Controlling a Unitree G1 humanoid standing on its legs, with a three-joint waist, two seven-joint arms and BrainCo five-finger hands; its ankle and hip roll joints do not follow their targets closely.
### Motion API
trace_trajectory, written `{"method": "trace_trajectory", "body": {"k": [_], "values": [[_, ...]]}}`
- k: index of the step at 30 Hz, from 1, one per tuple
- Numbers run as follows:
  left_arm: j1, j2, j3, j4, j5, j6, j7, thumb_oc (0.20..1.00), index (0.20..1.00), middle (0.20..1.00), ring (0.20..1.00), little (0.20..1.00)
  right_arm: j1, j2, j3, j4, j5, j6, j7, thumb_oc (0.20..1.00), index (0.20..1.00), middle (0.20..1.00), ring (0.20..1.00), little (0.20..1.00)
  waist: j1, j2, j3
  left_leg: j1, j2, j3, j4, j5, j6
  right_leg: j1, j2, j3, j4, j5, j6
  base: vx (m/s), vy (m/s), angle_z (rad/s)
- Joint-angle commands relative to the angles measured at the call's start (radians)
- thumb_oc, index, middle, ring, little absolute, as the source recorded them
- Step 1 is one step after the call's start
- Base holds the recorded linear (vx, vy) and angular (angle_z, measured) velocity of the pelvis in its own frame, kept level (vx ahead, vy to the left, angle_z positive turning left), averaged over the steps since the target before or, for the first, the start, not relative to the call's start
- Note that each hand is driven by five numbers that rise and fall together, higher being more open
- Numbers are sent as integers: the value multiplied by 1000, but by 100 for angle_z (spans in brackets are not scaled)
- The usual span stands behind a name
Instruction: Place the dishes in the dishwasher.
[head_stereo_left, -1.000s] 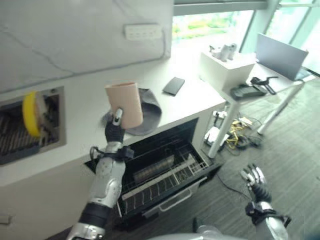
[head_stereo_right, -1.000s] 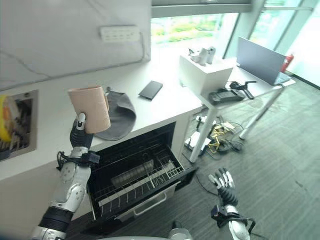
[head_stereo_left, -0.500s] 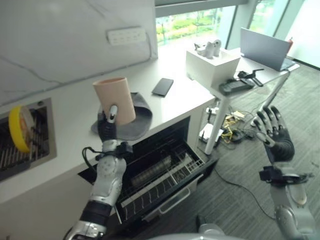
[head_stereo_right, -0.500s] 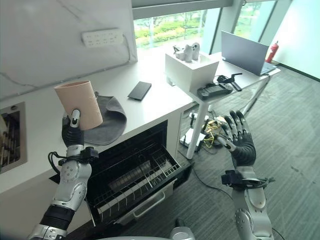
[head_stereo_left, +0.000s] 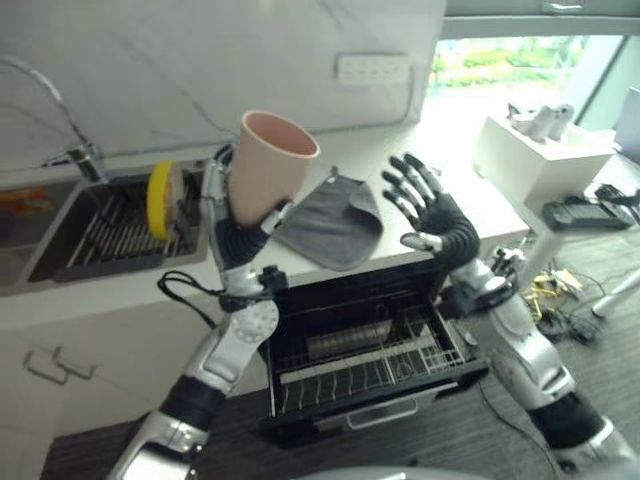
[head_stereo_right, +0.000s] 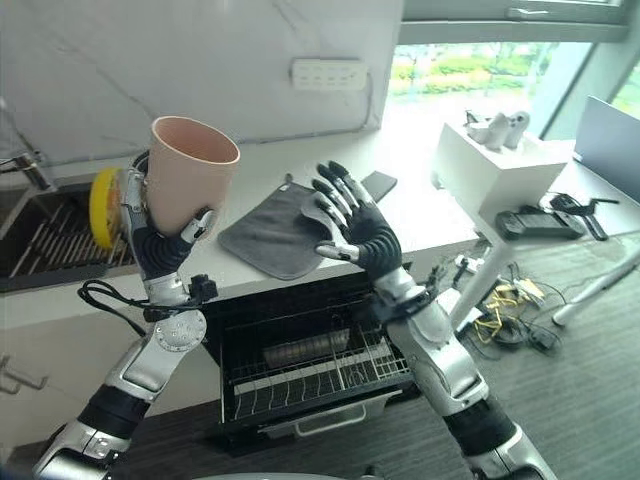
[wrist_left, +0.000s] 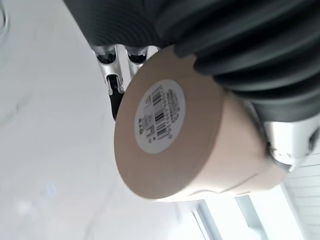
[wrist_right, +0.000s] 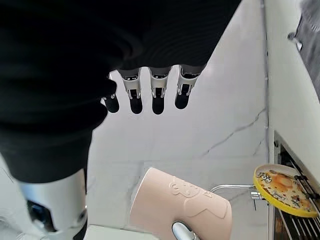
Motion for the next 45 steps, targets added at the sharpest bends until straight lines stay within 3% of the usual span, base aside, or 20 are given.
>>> {"method": "trace_trajectory", "body": {"k": [1,7,13,29,45], "values": [[-111,2,-28,50,71,-11,39,200,200,200,200,200,-36,46,-30,-37,49,1,-28,1000,1000,1000,1000,1000,-1,-16,-25,-26,-26,-120,135,-103,39,-4,-33,-48,67,-60,34,26,-40,23],[-132,-21,-58,75,107,-3,80,200,200,200,200,200,-130,85,10,-25,82,69,-66,1000,1000,1000,1000,1000,29,-16,-32,-24,-24,-143,96,-82,33,12,-27,-63,54,-62,27,33,-23,22],[-136,-29,-77,92,195,20,219,200,200,200,200,200,-186,111,43,-22,124,120,-96,1000,1000,1000,1000,1000,52,-15,-34,-18,-19,-160,62,-63,28,33,-22,-75,42,-65,26,28,-14,20],[-150,-17,-141,35,282,-17,158,200,200,200,200,200,-245,148,69,29,302,271,-43,1000,1000,1000,1000,1000,87,-19,-35,-19,-27,-189,38,-44,27,75,-4,-77,22,-78,9,29,-8,12],[-139,-4,-187,42,250,-25,111,200,200,200,200,200,-291,175,105,43,224,277,-59,1000,1000,1000,1000,1000,100,-13,-29,-21,-32,-189,48,-48,27,82,-8,-78,22,-81,4,9,1,1]]}}
